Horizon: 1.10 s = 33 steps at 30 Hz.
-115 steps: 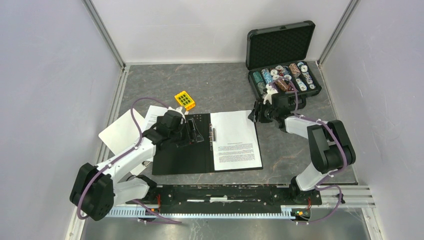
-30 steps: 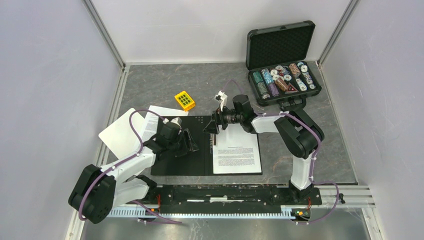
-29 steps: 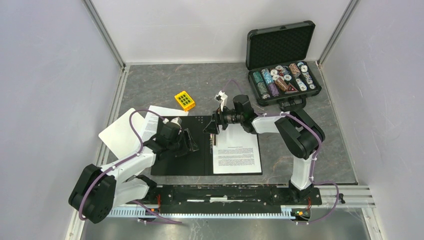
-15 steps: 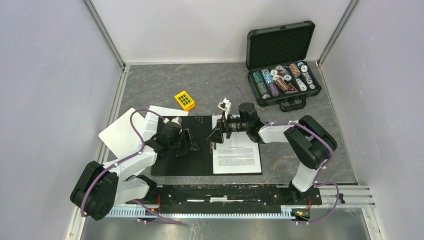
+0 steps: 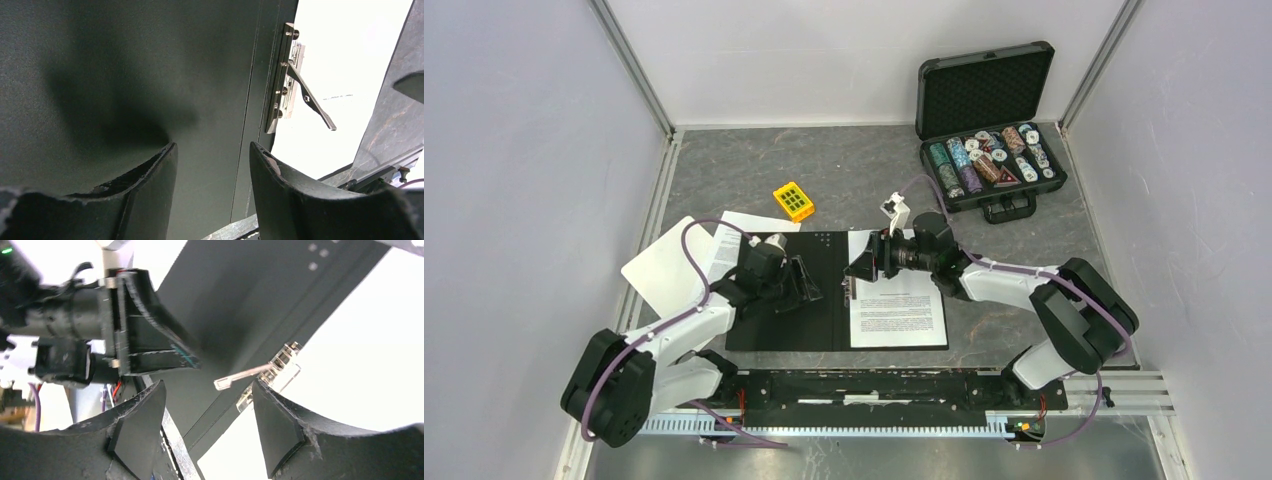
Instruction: Put the files into the folder
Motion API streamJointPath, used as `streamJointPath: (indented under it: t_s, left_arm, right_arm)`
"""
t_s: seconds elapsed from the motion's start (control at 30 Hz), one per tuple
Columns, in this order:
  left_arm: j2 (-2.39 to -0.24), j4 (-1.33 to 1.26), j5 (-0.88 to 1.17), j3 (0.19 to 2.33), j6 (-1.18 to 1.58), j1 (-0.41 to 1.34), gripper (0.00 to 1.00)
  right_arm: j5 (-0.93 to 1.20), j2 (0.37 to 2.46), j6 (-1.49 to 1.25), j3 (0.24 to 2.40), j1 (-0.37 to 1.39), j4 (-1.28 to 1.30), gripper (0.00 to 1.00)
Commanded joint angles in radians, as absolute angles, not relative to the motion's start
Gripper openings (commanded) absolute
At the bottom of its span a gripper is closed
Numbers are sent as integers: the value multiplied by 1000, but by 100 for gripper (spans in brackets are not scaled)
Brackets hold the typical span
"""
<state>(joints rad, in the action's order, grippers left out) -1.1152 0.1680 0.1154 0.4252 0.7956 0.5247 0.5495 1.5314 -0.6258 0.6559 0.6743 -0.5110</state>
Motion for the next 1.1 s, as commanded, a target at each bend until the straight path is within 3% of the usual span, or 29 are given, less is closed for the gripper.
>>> streamJointPath:
  t_s: [0.0,0.87,1.07]
  left_arm:
    - [-1074,211,115,481,802,515,62]
    - [-1064,190,121,411,796,496,61]
    - [-1064,189,120,408,798,495,61]
  right_arm:
    - [361,1508,-726,677,692,-355,68]
    - [412,1697,-844,789,743,-317,55]
    - [398,1698,-829,774,744,-307,42]
